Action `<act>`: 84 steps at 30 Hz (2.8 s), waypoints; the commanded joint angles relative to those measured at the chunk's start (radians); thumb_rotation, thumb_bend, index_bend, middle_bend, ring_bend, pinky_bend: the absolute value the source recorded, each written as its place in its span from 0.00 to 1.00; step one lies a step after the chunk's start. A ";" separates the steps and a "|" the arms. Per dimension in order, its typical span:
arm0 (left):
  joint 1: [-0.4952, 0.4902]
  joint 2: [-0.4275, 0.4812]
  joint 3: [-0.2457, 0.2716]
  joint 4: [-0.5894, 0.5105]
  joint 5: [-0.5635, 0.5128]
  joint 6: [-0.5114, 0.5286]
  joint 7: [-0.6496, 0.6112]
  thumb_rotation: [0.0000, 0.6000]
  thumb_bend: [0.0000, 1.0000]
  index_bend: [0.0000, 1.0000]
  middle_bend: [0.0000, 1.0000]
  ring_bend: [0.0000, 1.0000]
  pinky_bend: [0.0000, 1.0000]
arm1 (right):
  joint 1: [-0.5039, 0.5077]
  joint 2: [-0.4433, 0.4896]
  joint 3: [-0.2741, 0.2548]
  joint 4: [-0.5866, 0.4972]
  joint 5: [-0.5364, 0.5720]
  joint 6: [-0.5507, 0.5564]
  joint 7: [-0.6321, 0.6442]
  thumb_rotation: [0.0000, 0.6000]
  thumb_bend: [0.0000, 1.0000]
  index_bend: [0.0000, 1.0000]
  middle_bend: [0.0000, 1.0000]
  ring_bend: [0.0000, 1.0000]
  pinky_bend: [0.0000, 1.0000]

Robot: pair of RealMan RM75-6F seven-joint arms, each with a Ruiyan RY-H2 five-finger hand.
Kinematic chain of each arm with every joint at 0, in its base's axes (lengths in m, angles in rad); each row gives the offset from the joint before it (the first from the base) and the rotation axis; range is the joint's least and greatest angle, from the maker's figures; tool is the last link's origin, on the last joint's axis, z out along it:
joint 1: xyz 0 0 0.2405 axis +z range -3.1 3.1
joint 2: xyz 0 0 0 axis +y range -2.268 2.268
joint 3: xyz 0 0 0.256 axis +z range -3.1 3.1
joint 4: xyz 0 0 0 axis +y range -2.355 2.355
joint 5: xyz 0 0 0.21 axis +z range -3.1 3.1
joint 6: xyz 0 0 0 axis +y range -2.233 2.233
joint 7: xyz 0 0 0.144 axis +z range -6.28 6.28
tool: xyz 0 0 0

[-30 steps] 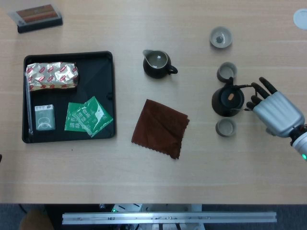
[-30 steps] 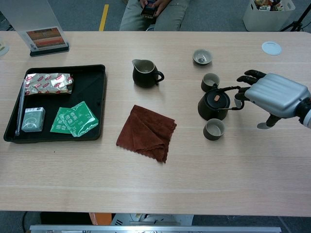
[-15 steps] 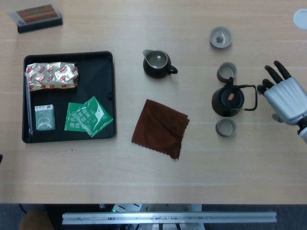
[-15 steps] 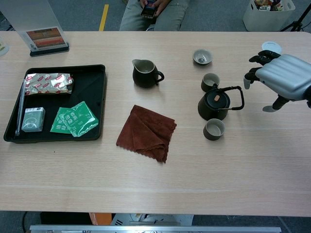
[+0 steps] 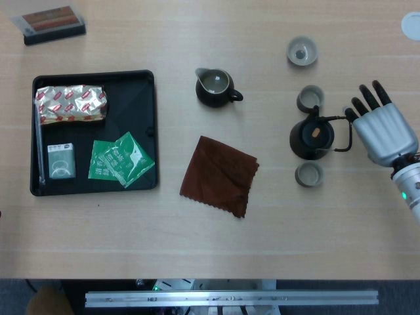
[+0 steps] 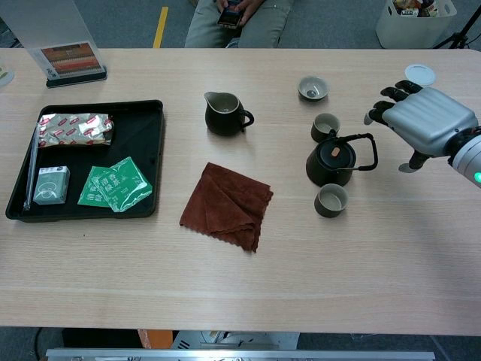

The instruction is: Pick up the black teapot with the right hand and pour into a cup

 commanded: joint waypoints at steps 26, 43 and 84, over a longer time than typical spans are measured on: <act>-0.011 -0.007 0.004 0.001 -0.003 -0.020 0.004 1.00 0.22 0.00 0.00 0.00 0.00 | 0.038 0.005 -0.052 -0.015 0.163 0.004 -0.025 1.00 0.00 0.23 0.21 0.04 0.00; -0.005 -0.005 0.005 0.015 -0.009 -0.013 -0.015 1.00 0.22 0.00 0.00 0.00 0.00 | 0.093 -0.093 -0.027 0.023 0.172 0.010 -0.038 1.00 0.00 0.23 0.21 0.04 0.00; 0.015 0.009 0.007 0.015 -0.011 0.007 -0.036 1.00 0.22 0.00 0.00 0.00 0.00 | 0.255 -0.227 0.057 0.154 0.289 0.008 -0.069 1.00 0.00 0.23 0.21 0.04 0.00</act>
